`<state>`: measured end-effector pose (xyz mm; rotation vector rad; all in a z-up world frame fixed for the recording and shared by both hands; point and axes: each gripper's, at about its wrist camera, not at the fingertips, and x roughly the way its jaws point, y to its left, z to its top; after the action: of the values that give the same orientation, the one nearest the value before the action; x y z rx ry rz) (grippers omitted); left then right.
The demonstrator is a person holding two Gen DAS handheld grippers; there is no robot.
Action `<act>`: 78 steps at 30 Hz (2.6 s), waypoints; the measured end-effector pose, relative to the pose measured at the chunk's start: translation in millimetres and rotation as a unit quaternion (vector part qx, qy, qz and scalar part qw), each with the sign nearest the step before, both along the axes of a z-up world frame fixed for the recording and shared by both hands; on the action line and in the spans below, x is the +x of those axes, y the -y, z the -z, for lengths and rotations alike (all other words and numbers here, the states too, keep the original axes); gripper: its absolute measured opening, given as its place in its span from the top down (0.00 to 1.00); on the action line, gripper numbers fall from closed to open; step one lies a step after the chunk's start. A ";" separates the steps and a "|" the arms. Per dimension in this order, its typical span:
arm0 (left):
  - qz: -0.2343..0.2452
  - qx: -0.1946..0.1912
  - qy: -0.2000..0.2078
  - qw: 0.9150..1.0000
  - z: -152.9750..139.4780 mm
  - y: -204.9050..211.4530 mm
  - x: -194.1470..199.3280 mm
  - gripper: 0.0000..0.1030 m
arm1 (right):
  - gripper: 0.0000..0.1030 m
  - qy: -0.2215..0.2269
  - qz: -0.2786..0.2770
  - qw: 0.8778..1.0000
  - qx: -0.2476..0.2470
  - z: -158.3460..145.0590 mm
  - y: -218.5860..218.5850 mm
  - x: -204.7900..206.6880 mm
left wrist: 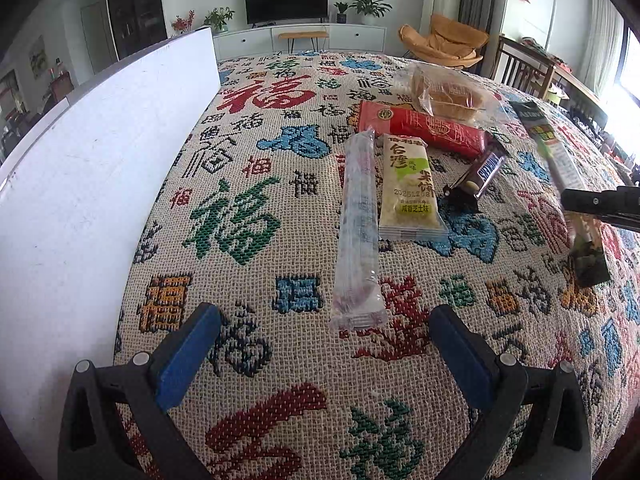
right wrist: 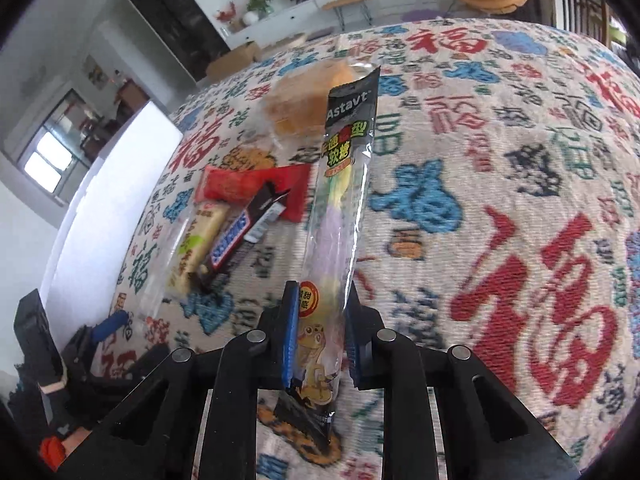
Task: Organize snacks
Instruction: 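Close the right tool on the Astavt candy stick and lift it, then hold the Astavt candy stick in the right tool while the left reaches the clear tube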
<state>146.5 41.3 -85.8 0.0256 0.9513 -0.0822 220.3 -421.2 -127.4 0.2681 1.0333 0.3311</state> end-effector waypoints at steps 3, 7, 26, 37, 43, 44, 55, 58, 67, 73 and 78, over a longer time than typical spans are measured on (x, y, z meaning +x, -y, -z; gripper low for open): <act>0.000 0.000 0.000 1.000 0.0 0.1 0.0 0.00 | 0.77 -0.002 0.032 0.999 -0.039 -0.5 40.3 3.0; 0.000 0.001 0.000 1.000 -0.2 0.1 0.5 0.00 | 0.24 0.025 0.042 0.995 -0.087 2.9 62.6 -2.6; 0.000 0.002 0.000 1.000 -0.5 0.7 0.2 0.00 | 0.16 0.080 0.027 0.979 -0.183 15.1 39.7 -21.8; 0.000 0.002 0.000 1.000 -0.6 0.9 -0.1 0.00 | 0.16 0.080 0.027 0.980 -0.183 14.9 39.4 -21.7; 0.000 0.002 0.000 1.000 -0.6 1.4 -0.3 0.00 | 0.16 0.080 0.027 0.980 -0.183 14.9 39.6 -21.3; 0.000 0.002 0.000 1.000 -0.6 1.0 -0.4 0.00 | 0.16 0.080 0.027 0.980 -0.183 14.9 39.5 -21.3; 0.000 0.002 0.000 1.000 -0.7 0.8 -0.7 0.00 | 0.16 0.080 0.027 0.980 -0.182 14.9 40.0 -21.4; 0.000 0.002 0.000 1.000 -0.6 0.9 -0.8 0.00 | 0.16 0.080 0.027 0.980 -0.182 14.9 40.7 -21.3; 0.000 0.002 0.001 1.000 -0.4 1.2 -0.9 0.00 | 0.16 0.080 0.027 0.980 -0.182 15.0 40.4 -21.4; 0.001 0.001 -0.001 1.000 -1.0 1.2 -0.7 0.00 | 0.16 0.080 0.027 0.980 -0.182 15.1 40.7 -21.2; 0.003 -0.036 -0.031 0.999 -13.2 -3.1 14.8 0.01 | 0.16 0.080 0.027 0.980 -0.182 15.3 41.4 -21.0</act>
<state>161.2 44.4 -72.6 -0.0409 1.0103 -0.1225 199.3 -462.7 -142.7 -0.0593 0.9068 0.1078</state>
